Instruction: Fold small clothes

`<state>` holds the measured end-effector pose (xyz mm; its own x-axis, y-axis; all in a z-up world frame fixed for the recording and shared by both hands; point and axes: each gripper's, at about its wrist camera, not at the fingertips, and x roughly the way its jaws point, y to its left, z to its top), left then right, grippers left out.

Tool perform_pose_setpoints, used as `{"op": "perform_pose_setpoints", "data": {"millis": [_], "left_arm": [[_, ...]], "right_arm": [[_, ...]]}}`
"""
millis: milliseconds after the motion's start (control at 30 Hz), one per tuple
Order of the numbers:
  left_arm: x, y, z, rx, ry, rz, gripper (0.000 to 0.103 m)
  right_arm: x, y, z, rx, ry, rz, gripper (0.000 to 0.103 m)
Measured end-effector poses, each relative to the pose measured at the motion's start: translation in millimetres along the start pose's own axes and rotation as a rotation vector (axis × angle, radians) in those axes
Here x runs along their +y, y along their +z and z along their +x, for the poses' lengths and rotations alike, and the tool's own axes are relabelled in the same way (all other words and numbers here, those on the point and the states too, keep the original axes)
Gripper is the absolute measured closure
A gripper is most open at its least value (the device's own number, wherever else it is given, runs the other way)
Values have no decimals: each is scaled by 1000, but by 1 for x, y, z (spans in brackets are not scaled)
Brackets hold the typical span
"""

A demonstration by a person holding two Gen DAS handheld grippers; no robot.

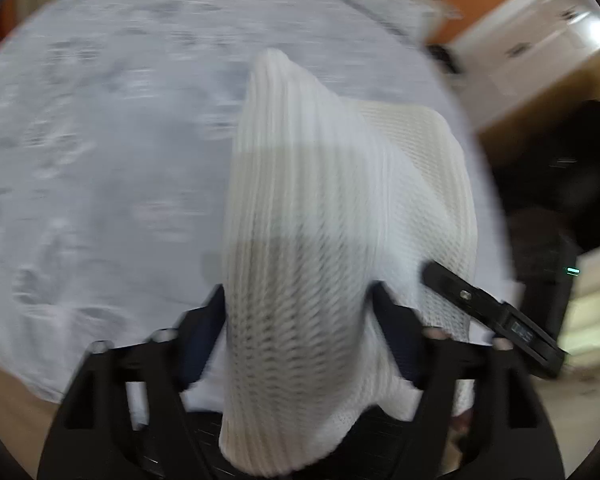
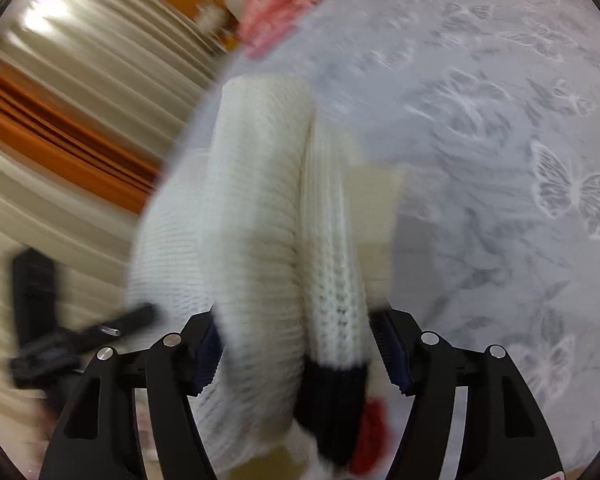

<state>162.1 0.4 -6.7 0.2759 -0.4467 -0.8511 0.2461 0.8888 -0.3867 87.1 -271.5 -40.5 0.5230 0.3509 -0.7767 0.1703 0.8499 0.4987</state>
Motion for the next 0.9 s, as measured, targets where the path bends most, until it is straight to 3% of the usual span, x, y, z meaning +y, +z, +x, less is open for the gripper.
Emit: {"op": "perform_pose_setpoints", "data": {"millis": [67,100,133,200,300,367,433,467,500,633,767,833,900], "left_arm": [[15,-11,19,26,187,23,35],[16,-16,19,28,225,37,36],[17,-22,11,7,236,52,35],[16,-33,-6,-42,217,78,28],[14,-45,-13,-51,222,89,27],[4,-43,-4,-43,254,111,26],[-2,-51,0,-34,317,148,26],[-5,-55,1,-33,345,167,26],[-11,-63,-2,-37,354,178,26],[-22,-80,-17,-109,426,254,11],[-35,-93,-18,-191,454,303,8],[-41,-99,-16,-218,441,296,8],[-46,-107,-17,-253,430,282,8]], "right_arm": [[0,-10,15,39,-219,-36,59],[3,-17,7,28,-209,-29,65],[7,-20,-6,5,-146,-14,66],[25,-28,-30,-19,-114,-33,65],[60,-45,-35,21,-46,-113,66],[74,-52,-14,73,-89,-208,68],[64,-61,22,144,-255,-293,82],[44,-64,36,158,-360,-282,77],[21,-65,41,165,-381,-224,72],[10,-67,1,65,-349,-92,64],[26,-84,-43,-69,-388,-166,44],[22,-91,-59,-135,-451,-216,27],[17,-96,-70,-185,-481,-224,24]]}}
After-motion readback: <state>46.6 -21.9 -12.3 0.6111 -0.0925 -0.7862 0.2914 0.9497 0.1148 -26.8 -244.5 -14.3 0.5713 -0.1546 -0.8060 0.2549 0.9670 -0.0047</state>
